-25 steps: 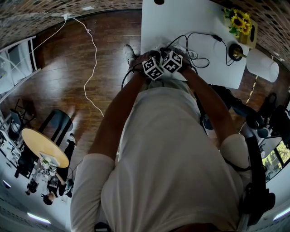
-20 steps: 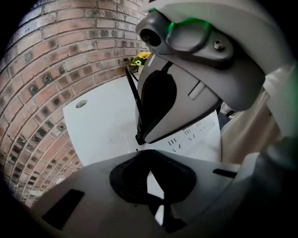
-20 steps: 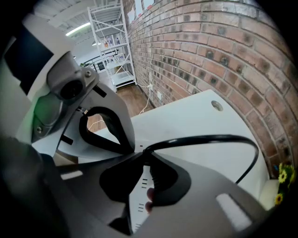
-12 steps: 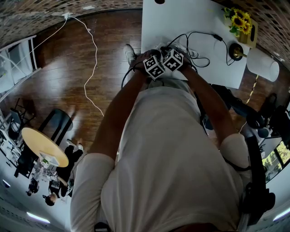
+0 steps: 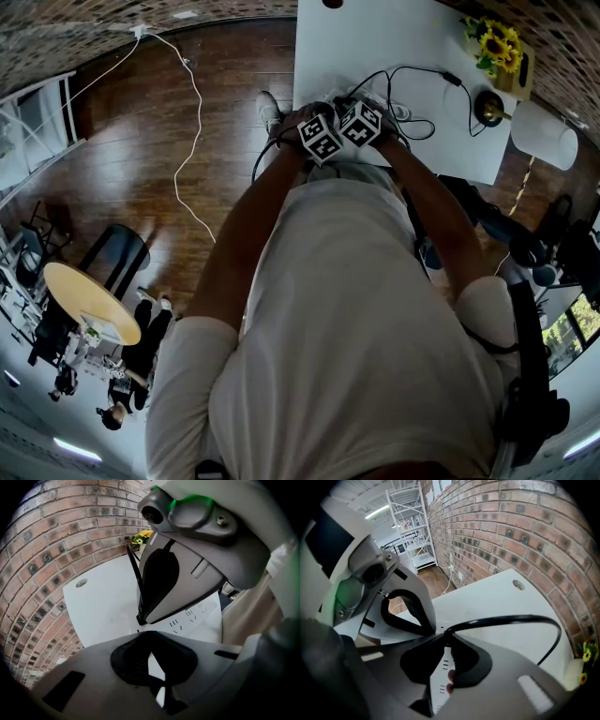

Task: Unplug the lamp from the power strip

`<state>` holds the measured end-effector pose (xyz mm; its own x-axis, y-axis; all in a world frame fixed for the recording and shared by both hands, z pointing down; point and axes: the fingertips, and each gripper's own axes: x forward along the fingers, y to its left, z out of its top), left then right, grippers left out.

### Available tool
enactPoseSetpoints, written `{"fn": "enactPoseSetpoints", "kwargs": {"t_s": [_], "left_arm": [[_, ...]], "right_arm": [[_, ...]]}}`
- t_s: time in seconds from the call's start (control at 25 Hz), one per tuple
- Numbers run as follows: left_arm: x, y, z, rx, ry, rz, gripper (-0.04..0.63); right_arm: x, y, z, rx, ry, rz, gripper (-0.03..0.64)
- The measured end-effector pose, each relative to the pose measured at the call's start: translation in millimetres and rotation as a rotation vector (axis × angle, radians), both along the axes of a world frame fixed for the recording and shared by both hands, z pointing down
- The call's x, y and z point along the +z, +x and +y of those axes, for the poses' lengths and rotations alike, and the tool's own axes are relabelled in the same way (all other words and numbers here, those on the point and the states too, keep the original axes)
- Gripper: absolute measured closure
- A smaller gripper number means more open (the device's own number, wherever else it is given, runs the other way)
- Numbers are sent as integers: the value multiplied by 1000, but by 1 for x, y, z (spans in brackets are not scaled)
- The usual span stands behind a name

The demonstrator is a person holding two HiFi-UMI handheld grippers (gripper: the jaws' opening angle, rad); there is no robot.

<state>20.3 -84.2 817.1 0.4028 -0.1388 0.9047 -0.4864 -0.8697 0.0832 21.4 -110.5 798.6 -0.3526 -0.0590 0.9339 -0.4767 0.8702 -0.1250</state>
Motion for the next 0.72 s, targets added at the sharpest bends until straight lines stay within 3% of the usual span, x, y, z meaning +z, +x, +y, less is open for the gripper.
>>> {"fn": "enactPoseSetpoints", "kwargs": {"t_s": [0.72], "left_arm": [[0,3,0,2,-7,-7,592]], "right_arm": [[-1,3,1,14,-7,-10,572]]}}
